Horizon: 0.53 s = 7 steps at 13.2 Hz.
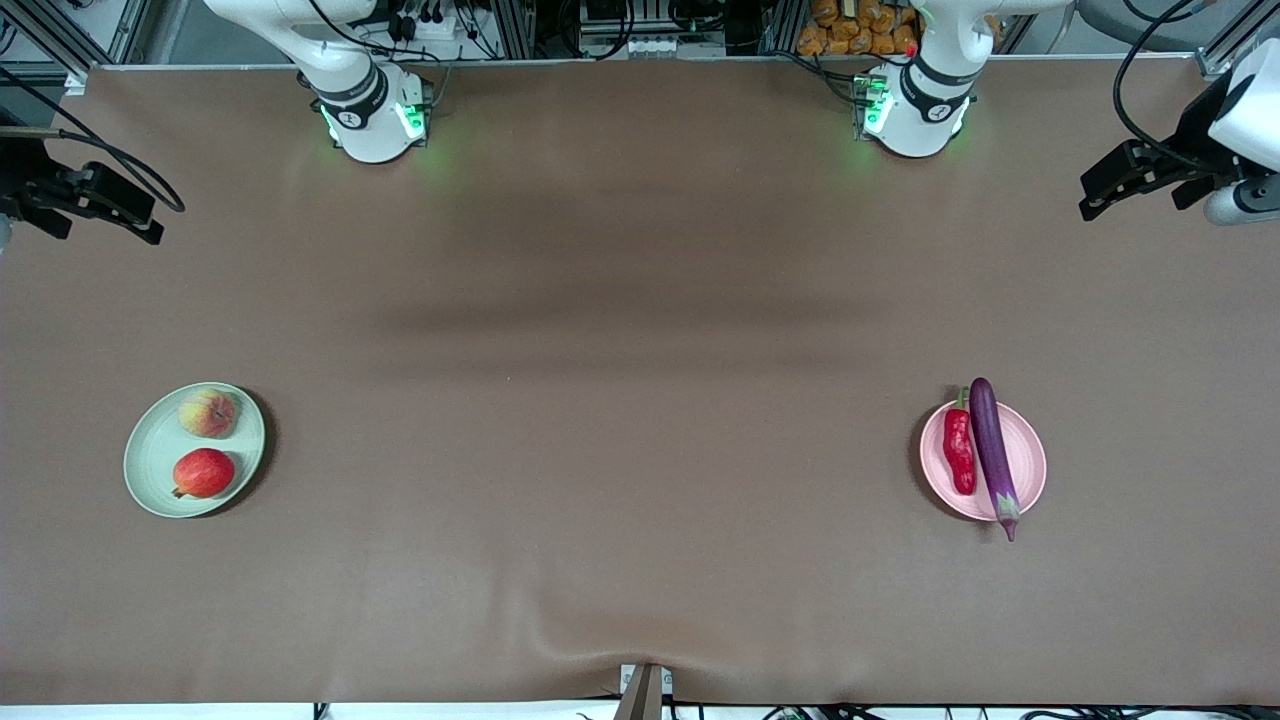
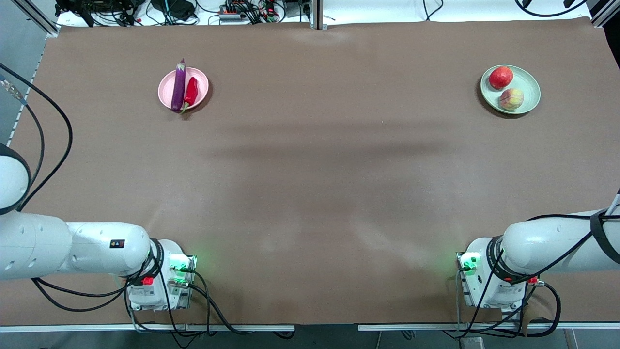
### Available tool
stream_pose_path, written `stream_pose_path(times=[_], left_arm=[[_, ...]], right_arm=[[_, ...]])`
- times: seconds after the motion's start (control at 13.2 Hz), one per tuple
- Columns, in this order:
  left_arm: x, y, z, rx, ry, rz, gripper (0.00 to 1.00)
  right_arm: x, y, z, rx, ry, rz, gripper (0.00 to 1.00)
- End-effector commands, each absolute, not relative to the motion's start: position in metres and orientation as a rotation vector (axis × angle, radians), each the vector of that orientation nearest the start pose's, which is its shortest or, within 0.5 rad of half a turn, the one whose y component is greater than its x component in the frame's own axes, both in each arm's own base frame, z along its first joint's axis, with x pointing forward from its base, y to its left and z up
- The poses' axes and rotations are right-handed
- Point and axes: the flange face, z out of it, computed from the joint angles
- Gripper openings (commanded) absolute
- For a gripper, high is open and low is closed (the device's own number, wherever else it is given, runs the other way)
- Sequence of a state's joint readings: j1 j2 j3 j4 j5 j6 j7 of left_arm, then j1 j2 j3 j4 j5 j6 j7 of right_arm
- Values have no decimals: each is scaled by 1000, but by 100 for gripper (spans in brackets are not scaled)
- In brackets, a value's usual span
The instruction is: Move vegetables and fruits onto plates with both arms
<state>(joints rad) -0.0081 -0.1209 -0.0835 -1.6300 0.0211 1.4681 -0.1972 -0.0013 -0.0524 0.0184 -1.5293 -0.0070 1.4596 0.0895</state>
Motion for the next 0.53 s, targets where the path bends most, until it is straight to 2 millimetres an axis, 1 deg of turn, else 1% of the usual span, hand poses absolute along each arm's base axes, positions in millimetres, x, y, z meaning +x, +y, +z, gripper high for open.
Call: stream_pose_path(times=[0.0,0.46], left_arm=[[501,-41,659,-3093,-153,71,100],[502,-39,660,-3091,-161,66,100]], right_arm=[[528,9,669,-3162,98,15,100],[528,8,668,-3149,105,21,100]])
